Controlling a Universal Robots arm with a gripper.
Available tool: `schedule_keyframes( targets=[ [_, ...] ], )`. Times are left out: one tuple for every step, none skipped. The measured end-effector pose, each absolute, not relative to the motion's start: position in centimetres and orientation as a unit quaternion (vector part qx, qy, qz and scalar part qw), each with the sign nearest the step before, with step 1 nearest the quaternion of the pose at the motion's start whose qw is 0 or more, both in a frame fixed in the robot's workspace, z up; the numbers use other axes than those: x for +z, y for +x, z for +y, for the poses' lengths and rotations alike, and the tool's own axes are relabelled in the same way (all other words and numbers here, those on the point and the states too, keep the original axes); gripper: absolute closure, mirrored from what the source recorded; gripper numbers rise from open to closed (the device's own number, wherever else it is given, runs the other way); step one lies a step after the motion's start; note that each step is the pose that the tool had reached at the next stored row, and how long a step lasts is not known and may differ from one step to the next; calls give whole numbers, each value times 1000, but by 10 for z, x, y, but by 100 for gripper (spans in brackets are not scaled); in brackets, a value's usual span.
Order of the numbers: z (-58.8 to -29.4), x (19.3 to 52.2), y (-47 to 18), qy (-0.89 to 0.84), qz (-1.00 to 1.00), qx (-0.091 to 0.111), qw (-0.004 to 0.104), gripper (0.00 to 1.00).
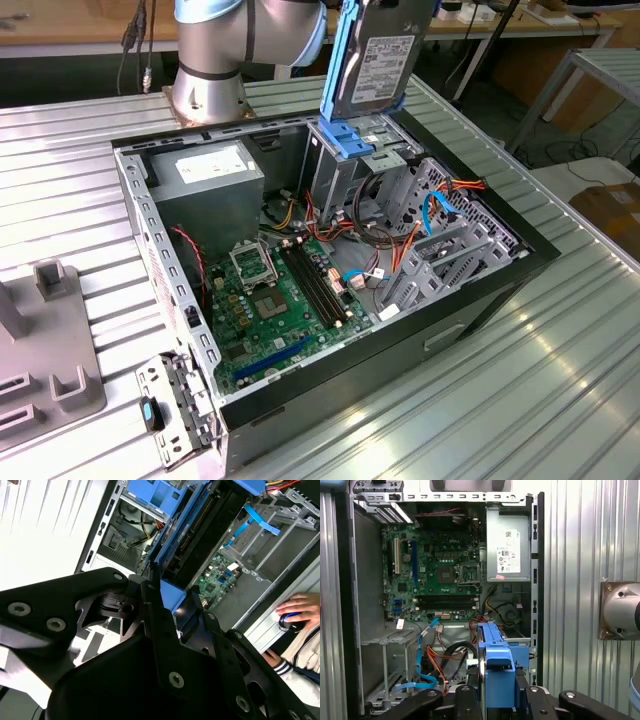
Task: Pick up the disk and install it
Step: 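Pick up the disk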
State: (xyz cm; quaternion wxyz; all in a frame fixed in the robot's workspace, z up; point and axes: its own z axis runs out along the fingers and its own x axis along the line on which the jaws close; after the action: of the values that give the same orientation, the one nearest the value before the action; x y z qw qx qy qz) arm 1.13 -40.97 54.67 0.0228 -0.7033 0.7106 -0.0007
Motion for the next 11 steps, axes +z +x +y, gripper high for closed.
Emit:
schedule_keyframes(
  targets=[
    [-412,547,11,-703,711,-1,23,63],
    [-414,547,11,-703,711,-1,23,63],
    [-417,547,11,-703,711,-1,23,63],
    [-420,547,11,-703,711,-1,23,63],
    [-421,547,11,-703,711,-1,23,63],
    [-424,547,11,-703,711,-1,23,63],
    [-426,547,11,-703,711,-1,23,63],
    [-426,547,11,-703,711,-1,23,63],
    [-427,547,11,-703,711,-1,23,63],
    [-428,547,11,-703,711,-1,23,63],
    [-429,547,11,-703,711,-1,23,63]
  ],
)
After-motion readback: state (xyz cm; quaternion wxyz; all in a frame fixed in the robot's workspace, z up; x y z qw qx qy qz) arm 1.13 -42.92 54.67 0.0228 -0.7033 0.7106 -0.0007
